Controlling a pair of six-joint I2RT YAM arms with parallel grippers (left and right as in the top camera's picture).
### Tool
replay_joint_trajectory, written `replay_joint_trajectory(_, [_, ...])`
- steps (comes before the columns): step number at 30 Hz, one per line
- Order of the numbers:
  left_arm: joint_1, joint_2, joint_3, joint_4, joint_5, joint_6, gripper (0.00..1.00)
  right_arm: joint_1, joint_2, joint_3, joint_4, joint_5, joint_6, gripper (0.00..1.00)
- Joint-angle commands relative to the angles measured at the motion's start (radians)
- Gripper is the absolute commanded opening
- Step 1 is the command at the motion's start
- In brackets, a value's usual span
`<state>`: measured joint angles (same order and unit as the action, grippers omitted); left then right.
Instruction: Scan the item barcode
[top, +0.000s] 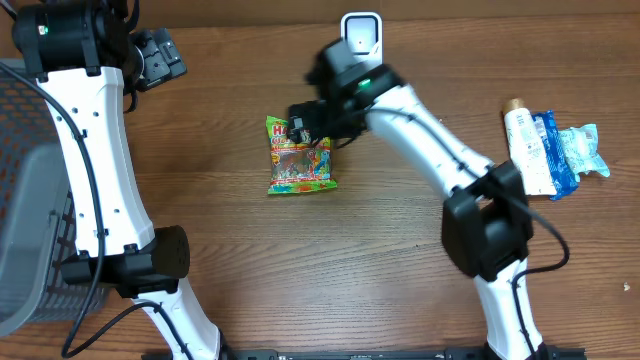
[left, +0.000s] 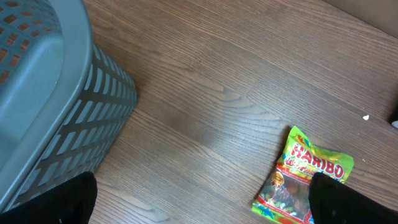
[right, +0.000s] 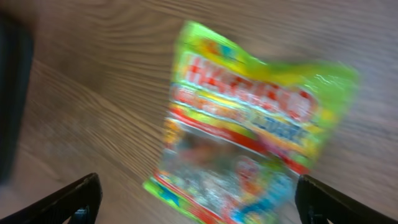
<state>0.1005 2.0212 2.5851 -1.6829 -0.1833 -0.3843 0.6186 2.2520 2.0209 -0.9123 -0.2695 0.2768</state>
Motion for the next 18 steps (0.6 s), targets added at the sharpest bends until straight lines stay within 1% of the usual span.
replay_joint_trajectory(1, [0.001,-0.014,0.004,0.0,0.001,0.014,1.0,0.09,0.006,0.0,0.039,0.233,-0.05,1.0])
replay_joint_trajectory(4, [0.001,-0.014,0.004,0.001,0.001,0.014,1.0,0.164,0.055,-0.001,0.098,0.343,-0.05,1.0])
replay_joint_trajectory(9, [0.001,-0.014,0.004,0.0,0.001,0.014,1.0,0.228,0.121,-0.001,0.156,0.481,-0.05,1.0])
replay_joint_trajectory(13, [0.001,-0.014,0.004,0.0,0.001,0.014,1.0,0.251,0.171,-0.001,0.185,0.612,-0.074,0.92])
replay_joint_trajectory(15, [0.001,-0.014,0.004,0.0,0.001,0.014,1.0,0.257,0.195,-0.001,0.196,0.642,-0.106,0.87])
replay_joint_trajectory(18, [0.001,-0.014,0.004,0.0,0.001,0.014,1.0,0.259,0.214,-0.001,0.195,0.686,-0.129,0.81])
